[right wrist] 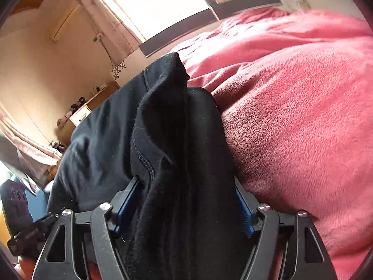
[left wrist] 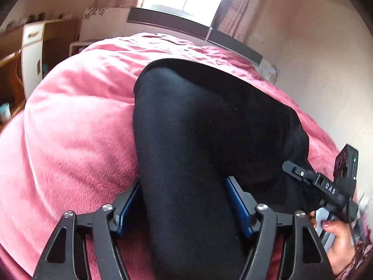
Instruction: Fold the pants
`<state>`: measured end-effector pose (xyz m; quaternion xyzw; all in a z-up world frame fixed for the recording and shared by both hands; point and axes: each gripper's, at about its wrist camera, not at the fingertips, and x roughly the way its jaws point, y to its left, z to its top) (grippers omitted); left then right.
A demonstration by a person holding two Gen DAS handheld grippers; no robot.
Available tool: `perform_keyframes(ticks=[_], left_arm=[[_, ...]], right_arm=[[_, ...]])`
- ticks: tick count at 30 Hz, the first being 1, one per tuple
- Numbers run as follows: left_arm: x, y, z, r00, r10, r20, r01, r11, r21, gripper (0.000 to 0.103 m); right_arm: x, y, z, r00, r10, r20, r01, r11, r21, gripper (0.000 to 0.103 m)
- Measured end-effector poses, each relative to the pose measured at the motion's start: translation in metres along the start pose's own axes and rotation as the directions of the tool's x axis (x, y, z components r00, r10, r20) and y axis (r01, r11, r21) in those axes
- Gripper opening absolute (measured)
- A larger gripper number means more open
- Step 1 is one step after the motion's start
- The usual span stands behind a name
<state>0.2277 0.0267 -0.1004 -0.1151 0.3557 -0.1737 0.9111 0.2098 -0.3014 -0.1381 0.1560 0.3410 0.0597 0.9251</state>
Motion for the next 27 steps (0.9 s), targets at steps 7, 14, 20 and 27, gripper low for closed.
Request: perform_keyframes(ticks=[7,14,20,27], left_arm=[[-0.042,-0.019,-0.044,0.995,0.067,0.069,-0.069,0.997,0.027,0.077],[-0.08,-0.041,-0.095,0.987,0.153,0.048,-0.158,0.982,0.104,0.077],[-0.093,-0.059,-0.14,0.971,0.232,-0.066,-0.219,0.962,0.161,0.077],[-0.116,-0.068,-0.171,0.971,0.226,-0.08,-0.213,0.966,0.147,0.077]], right_arm=[[-0.028,0.013,-0.01,0.991,-0.135,0.01,0.136,0.99,-0.039,0.094],[-0.075,0.015,-0.041,0.981,-0.193,-0.016,0.193,0.981,-0.015,0.094],[-0.104,0.031,-0.087,0.967,-0.247,-0.056,0.242,0.966,-0.092,0.098],[-0.117,0.063,-0.135,0.948,-0.306,-0.09,0.273,0.924,-0.266,0.103]])
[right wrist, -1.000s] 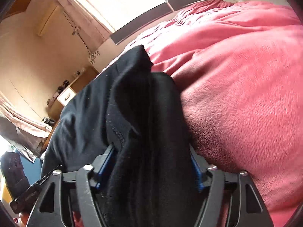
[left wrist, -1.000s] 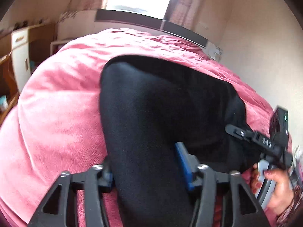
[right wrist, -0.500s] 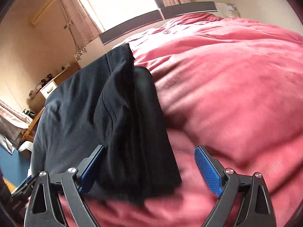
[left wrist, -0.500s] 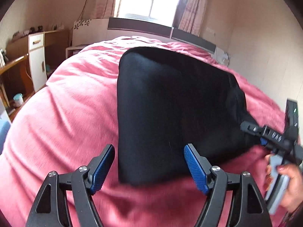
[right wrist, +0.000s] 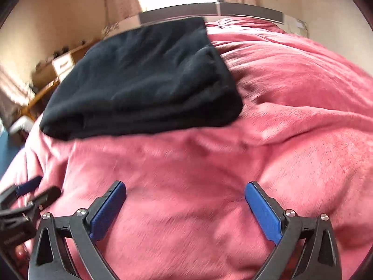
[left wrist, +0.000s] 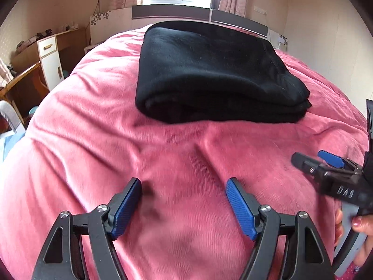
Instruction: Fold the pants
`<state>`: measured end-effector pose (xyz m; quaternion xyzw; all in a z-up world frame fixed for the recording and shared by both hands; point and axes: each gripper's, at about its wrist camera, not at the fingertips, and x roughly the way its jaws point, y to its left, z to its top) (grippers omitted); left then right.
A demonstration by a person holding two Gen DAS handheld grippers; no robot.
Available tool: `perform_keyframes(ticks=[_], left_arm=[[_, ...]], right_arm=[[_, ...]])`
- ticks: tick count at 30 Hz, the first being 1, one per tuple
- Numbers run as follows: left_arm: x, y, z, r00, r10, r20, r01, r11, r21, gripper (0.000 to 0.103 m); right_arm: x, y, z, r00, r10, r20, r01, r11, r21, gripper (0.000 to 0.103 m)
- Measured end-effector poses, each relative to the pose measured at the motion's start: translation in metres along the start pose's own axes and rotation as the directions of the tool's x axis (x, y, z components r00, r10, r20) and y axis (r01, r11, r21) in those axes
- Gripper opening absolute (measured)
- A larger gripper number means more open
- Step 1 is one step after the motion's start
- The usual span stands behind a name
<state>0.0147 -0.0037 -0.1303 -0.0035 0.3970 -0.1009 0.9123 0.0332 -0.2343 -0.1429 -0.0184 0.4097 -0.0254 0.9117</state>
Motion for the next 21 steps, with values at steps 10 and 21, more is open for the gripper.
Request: perform_keyframes(ticks=[10,21], left_arm=[[-0.04,-0.002,-0.015,0.996,0.084,0.041,-0.085,0.996,0.025,0.077],[-0.114,-0.02,-0.016,0.977,0.067,0.201,-0.077,0.996,0.041,0.077]], right_arm=[[-0.039,0.003,-0.035,1.0,-0.022,-0.016,0.023,0.999,0.045,0.103],[-0.103,0.026,-0.038,0.988,-0.089,0.126,0.079,0.994,0.082,0.103]])
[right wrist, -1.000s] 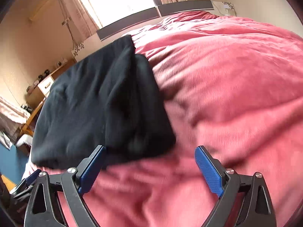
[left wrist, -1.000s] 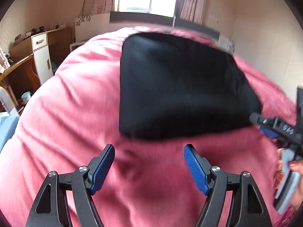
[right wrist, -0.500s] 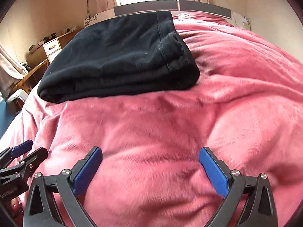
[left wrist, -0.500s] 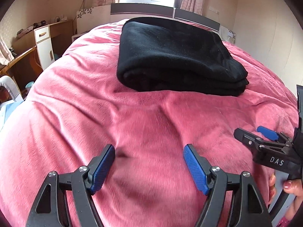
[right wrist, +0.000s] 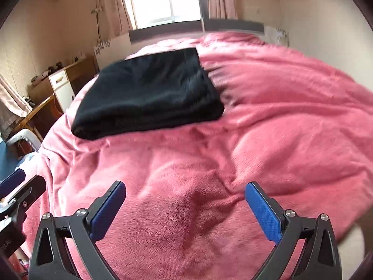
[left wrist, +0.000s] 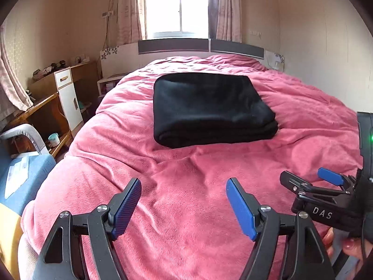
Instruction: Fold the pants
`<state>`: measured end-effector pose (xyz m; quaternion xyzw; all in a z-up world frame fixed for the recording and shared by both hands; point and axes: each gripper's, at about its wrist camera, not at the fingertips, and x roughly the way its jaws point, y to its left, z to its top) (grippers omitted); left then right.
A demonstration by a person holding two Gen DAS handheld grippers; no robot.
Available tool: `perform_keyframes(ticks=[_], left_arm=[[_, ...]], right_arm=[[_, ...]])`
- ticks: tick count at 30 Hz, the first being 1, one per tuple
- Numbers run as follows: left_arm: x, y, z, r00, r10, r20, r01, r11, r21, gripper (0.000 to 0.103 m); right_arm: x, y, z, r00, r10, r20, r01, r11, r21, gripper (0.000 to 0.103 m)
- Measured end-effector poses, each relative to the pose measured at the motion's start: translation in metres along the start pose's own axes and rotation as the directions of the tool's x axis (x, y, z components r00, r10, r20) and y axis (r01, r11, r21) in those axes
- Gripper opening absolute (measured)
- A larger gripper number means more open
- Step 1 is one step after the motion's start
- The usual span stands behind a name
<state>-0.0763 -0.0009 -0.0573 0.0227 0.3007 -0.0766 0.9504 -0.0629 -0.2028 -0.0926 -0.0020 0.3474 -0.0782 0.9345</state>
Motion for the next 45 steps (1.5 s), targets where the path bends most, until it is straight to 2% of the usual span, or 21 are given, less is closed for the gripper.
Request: perform_keyframes(ticks=[7,11,16,24,45], left_arm=[[-0.009,0.008,0.007,1.0,0.018,0.002,-0.018,0.998,-0.053,0.077],[-0.006,0.004,0.007,0.998,0.068,-0.012,-0.068,0.997,-0.034,0.077],[-0.005,0.004,0.005,0.999,0.048,-0.013,-0.048,0.998,-0.036,0.077],[-0.006,0.003,0.004,0.998,0.064,-0.007,-0.064,0.998,-0.024,0.077],[-0.001,0.0,0.001,0.999,0.044,-0.028,-0.045,0.999,-0.018,0.077]], right_arm=[[-0.02,0.014,0.005,0.997,-0.007,0.072,0.008,1.0,-0.022,0.103],[-0.021,0.026,0.004,0.997,-0.007,0.079,0.012,0.998,-0.062,0.103],[-0.025,0.034,0.005,0.994,-0.015,0.11,0.027,0.994,-0.106,0.103],[-0.024,0.034,0.005,0.994,-0.018,0.109,0.029,0.995,-0.099,0.103],[-0.023,0.034,0.004,0.996,0.005,0.094,0.004,0.995,-0.1,0.103]])
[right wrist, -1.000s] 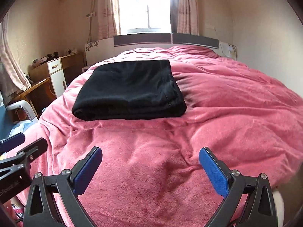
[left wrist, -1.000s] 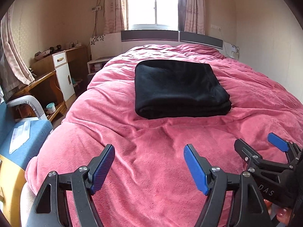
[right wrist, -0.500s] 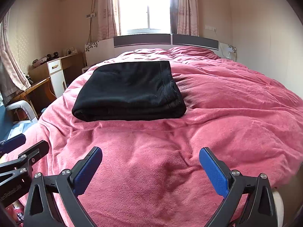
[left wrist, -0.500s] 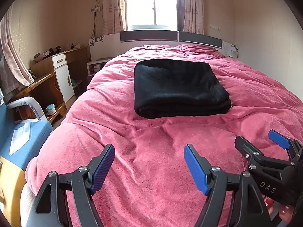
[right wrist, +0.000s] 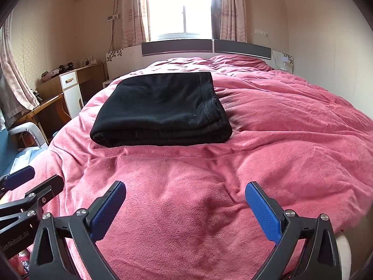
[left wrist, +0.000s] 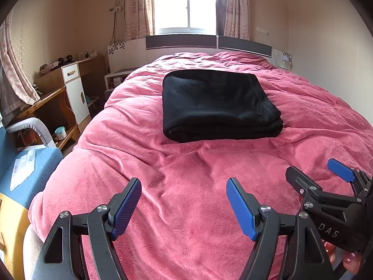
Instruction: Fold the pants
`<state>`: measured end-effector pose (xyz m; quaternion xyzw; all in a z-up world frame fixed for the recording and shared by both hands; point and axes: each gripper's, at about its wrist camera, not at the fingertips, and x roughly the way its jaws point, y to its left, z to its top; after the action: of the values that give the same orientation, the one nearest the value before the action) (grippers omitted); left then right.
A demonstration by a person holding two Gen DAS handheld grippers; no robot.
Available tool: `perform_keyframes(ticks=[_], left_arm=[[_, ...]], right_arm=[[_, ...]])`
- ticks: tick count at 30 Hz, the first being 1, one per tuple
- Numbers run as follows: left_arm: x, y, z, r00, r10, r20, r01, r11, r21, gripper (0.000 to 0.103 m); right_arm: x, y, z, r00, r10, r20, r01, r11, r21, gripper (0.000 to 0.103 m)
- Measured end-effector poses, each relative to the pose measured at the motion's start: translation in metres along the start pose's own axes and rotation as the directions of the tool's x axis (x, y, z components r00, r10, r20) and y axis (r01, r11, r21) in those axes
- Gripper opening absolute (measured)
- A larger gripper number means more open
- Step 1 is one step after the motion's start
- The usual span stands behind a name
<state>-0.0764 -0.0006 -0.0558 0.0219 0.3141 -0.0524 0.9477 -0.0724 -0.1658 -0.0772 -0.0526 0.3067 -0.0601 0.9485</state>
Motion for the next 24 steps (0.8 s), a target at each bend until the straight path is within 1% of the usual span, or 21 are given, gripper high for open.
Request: perform_keyframes(ticks=[24], left_arm=[[0.0023,-0.0013,-0.002,1.0,-0.012,-0.017,0.012,1.0,0.008,0.077]], right_arm=[[0.0046,0.0014,-0.0026,1.0,0.007,-0.023,-0.007,1.0,0.001,0.103]])
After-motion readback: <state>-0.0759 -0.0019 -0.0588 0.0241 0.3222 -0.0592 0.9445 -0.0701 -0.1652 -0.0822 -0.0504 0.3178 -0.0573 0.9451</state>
